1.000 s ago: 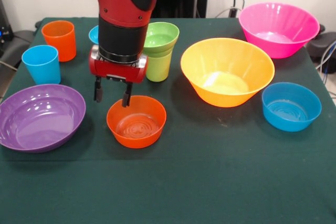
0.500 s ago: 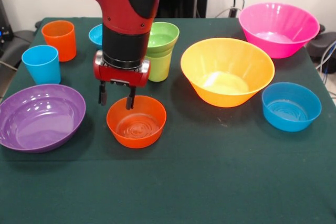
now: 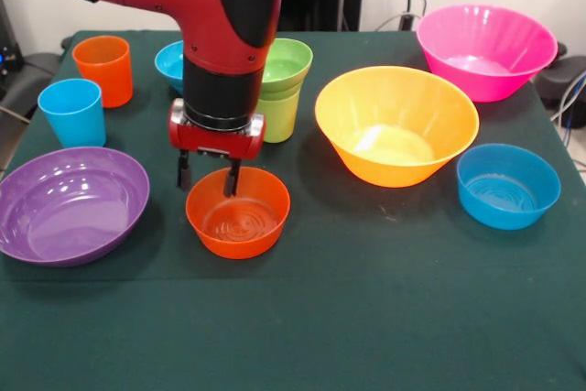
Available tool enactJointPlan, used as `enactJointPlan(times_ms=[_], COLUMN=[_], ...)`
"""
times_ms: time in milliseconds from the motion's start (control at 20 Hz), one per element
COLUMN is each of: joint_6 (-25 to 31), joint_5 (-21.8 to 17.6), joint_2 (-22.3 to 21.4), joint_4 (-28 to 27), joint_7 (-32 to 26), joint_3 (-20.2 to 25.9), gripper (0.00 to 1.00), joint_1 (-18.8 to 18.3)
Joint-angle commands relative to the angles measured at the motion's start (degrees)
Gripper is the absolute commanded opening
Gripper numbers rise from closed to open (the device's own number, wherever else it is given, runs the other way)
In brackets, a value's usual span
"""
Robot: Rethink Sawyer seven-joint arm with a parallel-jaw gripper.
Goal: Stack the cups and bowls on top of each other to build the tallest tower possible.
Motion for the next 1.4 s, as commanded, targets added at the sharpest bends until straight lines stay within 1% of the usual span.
enactJointPlan(times_ms=[50, 450, 1300, 1350, 1400], joint_6=[1.27, 2.33, 2.0, 2.0, 2.0], joint_5=[-2.85, -2.77, -2.82, -2.82, -2.8], joint_2=[2.95, 3.45, 3.01, 2.97, 2.93], joint_4=[-4.19, -5.25, -4.44, -4.38, -4.34], joint_7=[-2.75, -3.27, -3.95, -4.04, -4.21], joint_3=[4.19, 4.05, 4.53, 4.61, 4.75], gripper=[1.0, 1.0, 1.0, 0.0, 0.0], joint_1=[0.95, 1.22, 0.8, 0.76, 0.68])
